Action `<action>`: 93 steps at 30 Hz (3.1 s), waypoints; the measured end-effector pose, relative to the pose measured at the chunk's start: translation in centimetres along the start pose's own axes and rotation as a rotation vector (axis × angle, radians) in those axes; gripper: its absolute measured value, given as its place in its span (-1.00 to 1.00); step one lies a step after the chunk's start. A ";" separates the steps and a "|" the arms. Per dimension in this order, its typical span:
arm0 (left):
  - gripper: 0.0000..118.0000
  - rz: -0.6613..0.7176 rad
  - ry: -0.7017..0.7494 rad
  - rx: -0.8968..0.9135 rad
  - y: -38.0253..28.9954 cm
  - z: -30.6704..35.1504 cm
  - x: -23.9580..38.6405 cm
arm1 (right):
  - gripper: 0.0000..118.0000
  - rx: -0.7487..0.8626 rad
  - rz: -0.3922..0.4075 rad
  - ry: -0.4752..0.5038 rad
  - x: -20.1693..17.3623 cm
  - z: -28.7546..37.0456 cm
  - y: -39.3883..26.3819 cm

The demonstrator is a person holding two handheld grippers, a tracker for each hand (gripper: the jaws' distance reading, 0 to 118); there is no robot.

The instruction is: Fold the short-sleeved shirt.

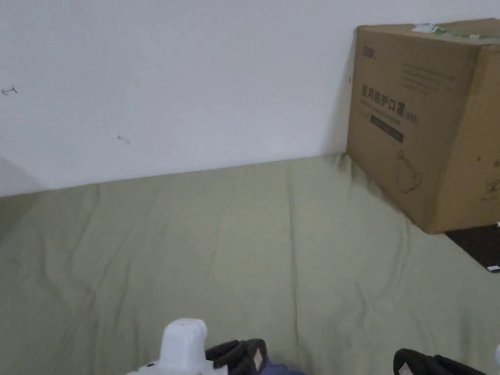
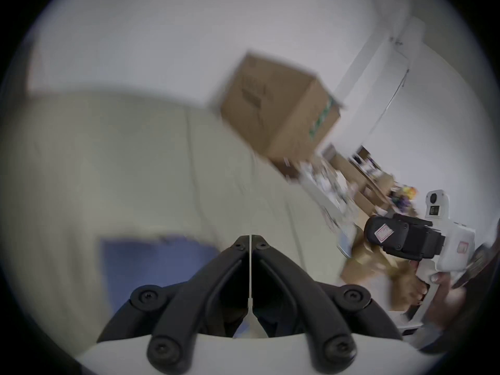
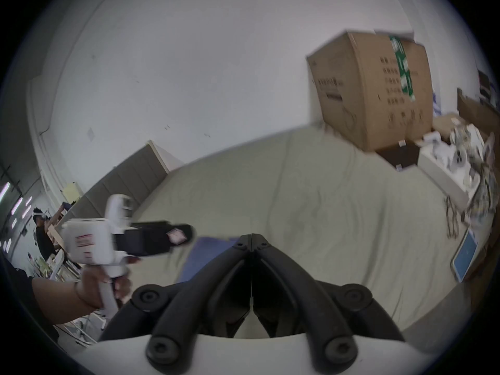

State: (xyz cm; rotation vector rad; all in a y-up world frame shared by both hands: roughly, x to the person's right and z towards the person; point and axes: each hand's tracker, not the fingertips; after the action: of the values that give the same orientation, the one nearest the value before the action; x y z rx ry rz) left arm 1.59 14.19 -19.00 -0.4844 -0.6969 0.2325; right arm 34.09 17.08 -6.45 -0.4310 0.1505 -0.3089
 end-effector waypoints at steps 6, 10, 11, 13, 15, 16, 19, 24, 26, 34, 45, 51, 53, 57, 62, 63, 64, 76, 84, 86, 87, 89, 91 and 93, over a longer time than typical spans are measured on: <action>-0.99 -0.306 0.473 0.512 3.1 12.8 2.1 | -1.00 0.464 0.156 -0.093 -5.1 3.0 2.2; -1.00 -0.434 0.704 0.637 1.1 16.0 2.8 | -1.00 0.698 0.256 -0.222 -6.9 3.1 1.9; -1.00 -0.432 0.749 0.640 0.2 16.2 2.8 | -1.00 0.707 0.274 -0.252 -7.0 2.7 1.3; -1.00 -0.340 0.759 0.612 -1.3 16.5 2.5 | -1.00 0.626 0.280 -0.292 -7.1 2.0 0.1; -1.00 -0.255 0.736 0.558 -2.1 16.8 1.8 | -1.00 0.560 0.263 -0.269 -7.0 2.2 -0.8; -1.00 -0.278 0.741 0.547 -2.2 16.6 1.8 | -1.00 0.564 0.253 -0.262 -6.8 2.5 -1.1; -1.00 -0.345 0.789 0.547 -2.3 16.6 1.7 | -1.00 0.573 0.274 -0.294 -6.4 2.7 -0.8; -1.00 -0.300 0.746 0.524 -1.7 16.1 1.5 | -1.00 0.499 0.177 -0.179 -5.2 1.5 0.2; -1.00 -0.241 0.651 0.409 -1.5 15.4 0.3 | -1.00 0.218 0.053 -0.006 -3.7 -1.8 -0.4; -1.00 -0.041 0.586 0.199 -3.8 12.9 -4.1 | -1.00 -0.634 -0.069 0.089 -1.2 -16.6 -12.2; 0.84 0.639 -0.170 -0.345 -9.2 1.0 -20.4 | -1.00 -0.693 -0.166 0.135 1.7 -18.1 -13.5; 1.00 0.820 -0.371 -0.444 -12.8 -6.9 -22.6 | -1.00 -0.710 -0.156 0.138 1.6 -18.3 -13.2; 1.00 0.810 -0.473 -0.411 -13.1 -10.0 -21.5 | -1.00 -0.716 -0.169 0.139 1.8 -18.4 -13.2; 0.94 0.771 -0.450 -0.412 -13.3 -12.1 -20.1 | -1.00 -0.723 -0.192 0.144 2.1 -18.6 -13.1; -0.62 0.733 -0.248 -0.463 -12.6 -8.5 -20.1 | -1.00 -0.683 -0.242 0.157 1.8 -18.1 -12.6; -0.62 0.766 -0.259 -0.439 -11.6 -7.6 -19.6 | -1.00 -0.685 -0.225 0.141 1.4 -18.0 -12.3; -0.62 0.734 -0.258 -0.425 -11.0 -7.0 -20.7 | -1.00 -0.672 -0.219 0.143 1.0 -17.6 -11.8; -0.62 0.253 0.350 -0.554 2.6 13.1 -32.1 | -1.00 -0.533 -0.082 0.116 -3.8 -11.5 -5.7; -0.37 0.134 0.633 -0.677 3.5 18.5 -42.1 | -1.00 -0.561 -0.025 0.056 -5.4 -11.8 -5.2; 0.76 0.101 0.692 -0.680 3.9 19.6 -43.3 | -1.00 -0.563 -0.023 0.049 -5.7 -12.1 -5.0; 1.00 0.091 0.716 -0.676 3.9 20.2 -44.1 | -1.00 -0.562 -0.023 0.051 -5.9 -12.1 -4.9; 0.87 0.074 0.733 -0.605 4.6 21.7 -44.7 | -1.00 -0.552 -0.019 0.059 -6.3 -12.1 -4.7; 0.88 0.086 0.779 -0.572 5.0 22.7 -43.0 | -1.00 -0.531 -0.007 0.064 -6.6 -12.1 -4.4; 0.88 0.064 0.743 -0.492 5.2 23.1 -39.1 | -1.00 -0.506 0.001 0.062 -6.7 -11.9 -4.1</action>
State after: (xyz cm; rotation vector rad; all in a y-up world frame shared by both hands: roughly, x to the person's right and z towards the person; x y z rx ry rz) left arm -43.18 12.59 -28.05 -0.9958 0.0032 -0.0731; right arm 24.23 11.10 -14.84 -0.9229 0.2916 -0.2821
